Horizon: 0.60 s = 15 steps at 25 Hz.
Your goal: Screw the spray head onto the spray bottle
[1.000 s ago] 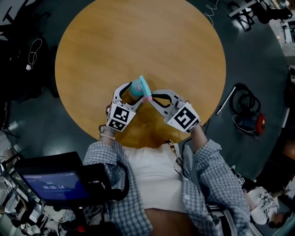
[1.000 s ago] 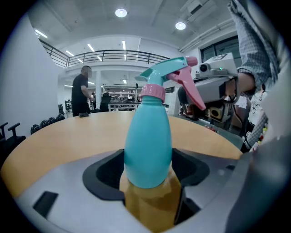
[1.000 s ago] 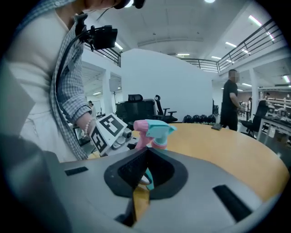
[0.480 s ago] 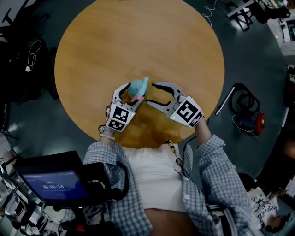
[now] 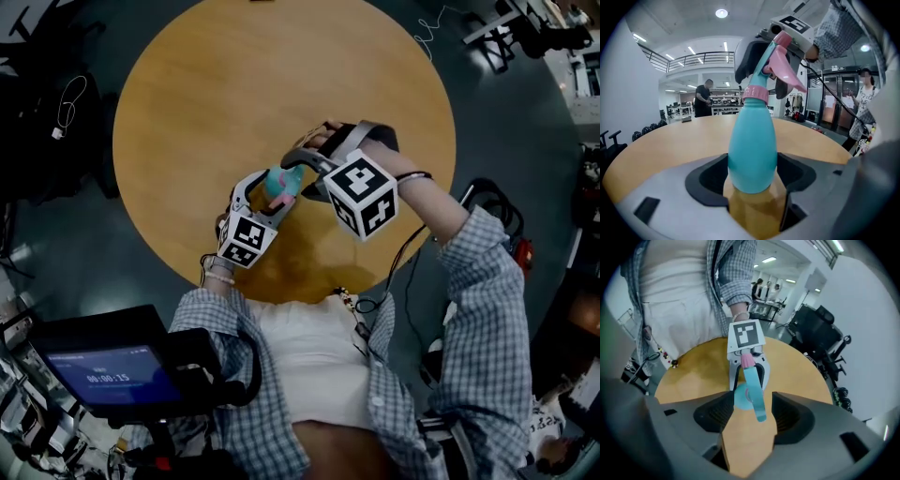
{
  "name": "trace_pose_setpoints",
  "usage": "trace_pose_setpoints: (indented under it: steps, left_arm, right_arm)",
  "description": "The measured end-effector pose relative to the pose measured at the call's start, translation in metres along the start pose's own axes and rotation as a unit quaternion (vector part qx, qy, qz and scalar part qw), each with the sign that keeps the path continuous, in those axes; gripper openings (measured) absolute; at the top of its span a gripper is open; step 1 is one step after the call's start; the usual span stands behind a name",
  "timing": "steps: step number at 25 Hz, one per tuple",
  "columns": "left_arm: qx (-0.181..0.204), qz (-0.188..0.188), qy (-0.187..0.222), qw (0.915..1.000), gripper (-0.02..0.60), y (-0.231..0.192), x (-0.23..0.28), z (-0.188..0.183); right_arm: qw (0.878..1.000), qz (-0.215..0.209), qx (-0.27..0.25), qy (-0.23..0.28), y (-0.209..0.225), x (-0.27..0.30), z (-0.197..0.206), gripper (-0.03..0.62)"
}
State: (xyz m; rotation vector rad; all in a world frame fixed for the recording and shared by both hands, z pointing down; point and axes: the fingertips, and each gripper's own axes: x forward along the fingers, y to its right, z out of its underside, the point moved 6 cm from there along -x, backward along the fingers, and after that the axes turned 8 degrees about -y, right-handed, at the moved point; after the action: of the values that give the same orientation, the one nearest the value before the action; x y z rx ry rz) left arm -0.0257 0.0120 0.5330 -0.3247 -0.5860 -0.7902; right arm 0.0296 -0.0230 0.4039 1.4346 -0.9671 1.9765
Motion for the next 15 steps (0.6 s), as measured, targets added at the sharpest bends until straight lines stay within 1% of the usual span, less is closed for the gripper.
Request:
trace_pose_setpoints:
  steps: [2,4,5,7,9,10,12,14,15]
  left_arm:
    - [0.003,-0.001,-0.001,1.0,0.336,0.0,0.002,-0.001]
    - [0.005,-0.002,-0.001,1.0,0.336,0.0,0.004,-0.003]
    - [0.006,-0.003,-0.002,1.0,0.336,0.001,0.006,-0.005]
    - [0.007,-0.004,-0.004,1.0,0.336,0.002,0.009,-0.008]
    - [0.006,-0.007,-0.006,0.9999,0.336,0.003,0.012,-0.011]
    - [0.006,-0.008,-0.007,0.9999,0.336,0.003,0.014,-0.012]
    - [0.006,-0.012,-0.008,0.9999,0.336,0.003,0.017,-0.014]
    - [0.007,-0.016,-0.011,0.9998,0.336,0.004,0.02,-0.016]
    - [0.007,-0.018,-0.012,0.9997,0.336,0.004,0.021,-0.017]
  right_arm:
    - [0.999,-0.025,-0.039,-0.023,0.0,0.008,0.001,0.244]
    - [0.995,-0.04,-0.076,-0.04,0.001,0.013,0.002,0.242]
    - [0.993,-0.046,-0.094,-0.047,0.002,0.014,0.001,0.22]
    - [0.989,-0.055,-0.123,-0.06,0.004,0.016,0.002,0.133]
    - [0.987,-0.069,-0.129,-0.069,0.006,0.016,0.003,0.121]
    - [0.987,-0.077,-0.119,-0.072,0.007,0.016,0.005,0.121]
    - [0.99,-0.088,-0.075,-0.077,0.008,0.016,0.007,0.121]
    - [0.992,-0.095,-0.003,-0.083,0.01,0.016,0.009,0.121]
    - [0.991,-0.099,0.041,-0.085,0.011,0.016,0.01,0.121]
